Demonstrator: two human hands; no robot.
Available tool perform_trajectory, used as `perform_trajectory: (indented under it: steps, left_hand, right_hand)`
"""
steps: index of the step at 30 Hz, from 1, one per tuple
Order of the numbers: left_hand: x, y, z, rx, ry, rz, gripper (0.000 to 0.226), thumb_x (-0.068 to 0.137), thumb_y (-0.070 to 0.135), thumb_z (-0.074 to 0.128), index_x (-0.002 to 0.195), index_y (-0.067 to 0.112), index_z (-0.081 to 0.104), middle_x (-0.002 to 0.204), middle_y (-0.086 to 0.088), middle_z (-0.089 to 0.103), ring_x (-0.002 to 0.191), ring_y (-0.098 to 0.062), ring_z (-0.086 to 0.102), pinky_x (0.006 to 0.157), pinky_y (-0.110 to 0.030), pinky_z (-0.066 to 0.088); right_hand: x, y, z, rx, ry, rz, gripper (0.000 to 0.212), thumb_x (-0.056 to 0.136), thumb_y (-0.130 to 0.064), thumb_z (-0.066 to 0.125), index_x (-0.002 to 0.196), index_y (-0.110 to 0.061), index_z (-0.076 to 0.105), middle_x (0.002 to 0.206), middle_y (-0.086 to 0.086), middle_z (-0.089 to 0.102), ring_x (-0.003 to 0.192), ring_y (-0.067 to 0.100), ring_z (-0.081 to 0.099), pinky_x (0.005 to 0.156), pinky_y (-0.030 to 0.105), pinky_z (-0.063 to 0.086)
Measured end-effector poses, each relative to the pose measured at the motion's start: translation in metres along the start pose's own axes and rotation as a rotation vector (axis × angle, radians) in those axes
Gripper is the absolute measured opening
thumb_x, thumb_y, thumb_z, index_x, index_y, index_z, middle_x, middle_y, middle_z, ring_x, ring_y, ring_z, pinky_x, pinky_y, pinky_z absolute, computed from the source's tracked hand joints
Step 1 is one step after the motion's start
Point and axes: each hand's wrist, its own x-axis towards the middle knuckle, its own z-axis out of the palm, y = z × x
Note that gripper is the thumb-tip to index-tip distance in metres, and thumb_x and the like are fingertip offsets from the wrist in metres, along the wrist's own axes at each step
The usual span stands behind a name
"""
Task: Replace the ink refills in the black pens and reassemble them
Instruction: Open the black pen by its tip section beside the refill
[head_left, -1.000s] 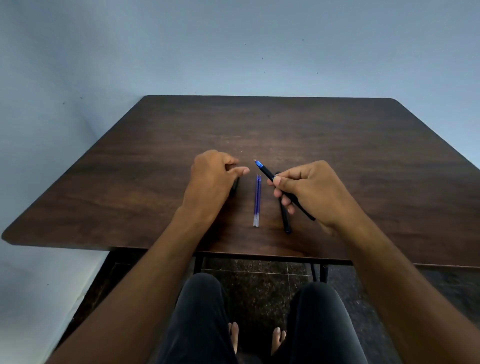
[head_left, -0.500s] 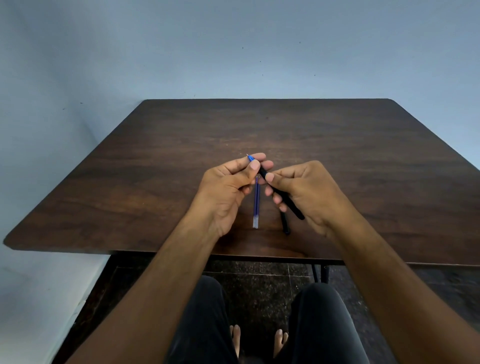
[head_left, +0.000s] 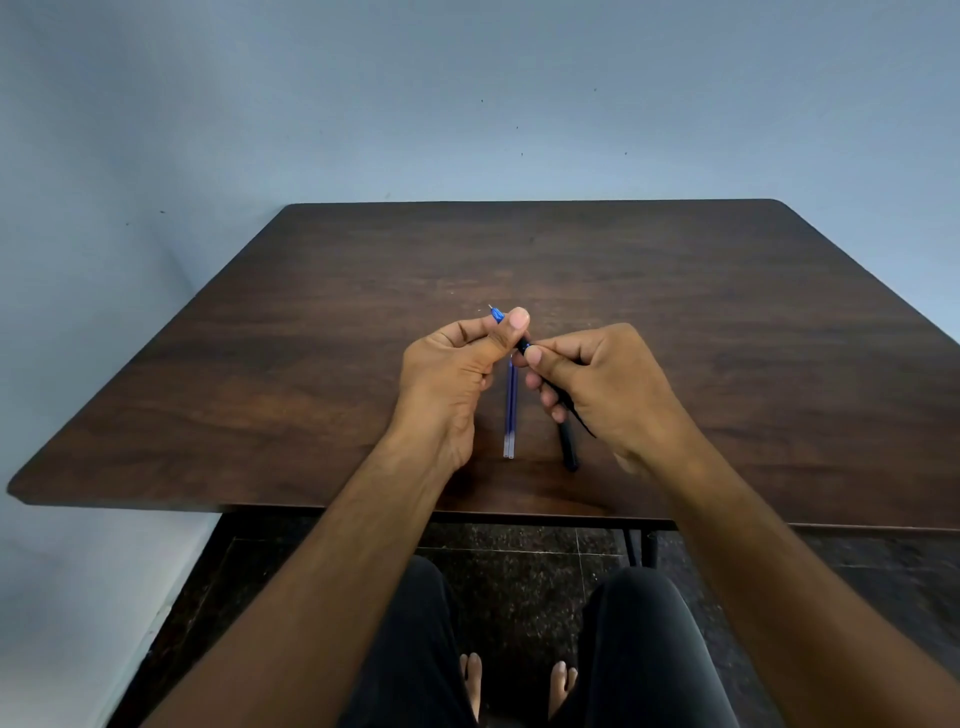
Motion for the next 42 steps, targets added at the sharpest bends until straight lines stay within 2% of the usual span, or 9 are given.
perform_trajectory:
  steps: [4,10,16,21,24,27,30,33,42]
  left_hand:
    - [0.000,-0.003,0.001,-0.010,0.014,0.002,0.041,0.063,0.038,0.085,0.089,0.009,0.073,0.078,-0.002,0.072,0.055,-0.002,0.053,0.066,-0.027,0.037]
    - [-0.003,0.002,-0.007,0.004,-0.231,0.045,0.023,0.099,0.012,0.055,0.117,0.011,0.070,0.110,-0.005,0.076,0.075,-0.001,0.063,0.058,-0.019,0.035]
    - [-0.002,0.004,-0.004,-0.049,-0.106,0.048,0.019,0.087,0.014,0.072,0.103,0.004,0.075,0.095,-0.008,0.076,0.055,-0.001,0.050,0.058,-0.020,0.034]
    - [0.003,0.006,-0.001,-0.025,0.023,0.041,0.042,0.057,0.035,0.087,0.086,0.009,0.073,0.080,0.000,0.073,0.051,0.001,0.050,0.061,-0.024,0.035]
    - [0.004,0.007,-0.001,-0.044,-0.066,-0.008,0.032,0.066,0.035,0.083,0.083,0.013,0.066,0.067,0.006,0.064,0.055,-0.003,0.047,0.059,-0.022,0.036]
    - [0.002,0.011,-0.006,0.021,-0.221,-0.025,0.034,0.085,0.041,0.069,0.105,0.014,0.071,0.096,0.005,0.075,0.076,-0.005,0.057,0.072,-0.026,0.038]
    - [0.001,0.015,-0.012,0.047,-0.312,0.019,0.029,0.100,0.025,0.054,0.124,0.015,0.067,0.123,0.001,0.072,0.085,-0.004,0.059,0.073,-0.028,0.034]
    - [0.004,0.013,-0.014,-0.019,-0.276,0.065,0.023,0.097,0.015,0.058,0.116,0.010,0.071,0.116,-0.008,0.074,0.076,-0.005,0.055,0.066,-0.024,0.032]
    - [0.011,0.007,-0.007,-0.080,-0.048,0.041,0.026,0.062,0.032,0.085,0.073,0.015,0.069,0.078,-0.003,0.068,0.055,-0.007,0.039,0.053,-0.021,0.034]
  right_hand:
    - [-0.002,-0.002,0.003,-0.045,0.019,-0.025,0.018,0.099,-0.013,0.062,0.091,-0.011,0.078,0.069,0.006,0.070,0.050,0.004,0.056,0.050,0.021,0.048]
    - [-0.001,-0.003,-0.001,-0.081,0.047,-0.027,0.019,0.100,-0.014,0.061,0.093,-0.010,0.078,0.072,0.006,0.072,0.054,0.005,0.058,0.055,0.024,0.050]
    - [-0.002,-0.006,-0.001,-0.067,0.031,-0.030,0.018,0.100,-0.013,0.060,0.097,-0.009,0.077,0.076,0.008,0.073,0.055,0.007,0.059,0.053,0.022,0.052]
    - [0.000,-0.007,0.001,-0.016,0.012,-0.019,0.018,0.100,-0.013,0.060,0.099,-0.006,0.077,0.073,0.008,0.071,0.056,0.009,0.058,0.052,0.023,0.050]
    - [0.002,-0.007,0.002,-0.031,0.016,-0.023,0.018,0.100,-0.013,0.061,0.097,-0.006,0.077,0.071,0.007,0.071,0.056,0.010,0.059,0.054,0.025,0.050]
    - [0.003,-0.009,-0.002,-0.067,0.009,-0.029,0.019,0.100,-0.014,0.061,0.096,-0.007,0.077,0.077,0.014,0.073,0.059,0.014,0.060,0.058,0.028,0.054]
    - [0.004,-0.010,-0.004,-0.081,0.004,-0.021,0.018,0.100,-0.013,0.060,0.100,-0.007,0.077,0.077,0.009,0.073,0.060,0.012,0.060,0.059,0.027,0.053]
    - [0.004,-0.009,-0.003,-0.044,-0.007,-0.002,0.018,0.100,-0.013,0.060,0.098,-0.007,0.077,0.075,0.009,0.072,0.059,0.014,0.059,0.058,0.028,0.053]
    - [0.006,-0.005,0.002,-0.006,-0.009,-0.008,0.016,0.099,-0.012,0.062,0.097,-0.005,0.077,0.071,0.007,0.071,0.058,0.016,0.059,0.055,0.028,0.051]
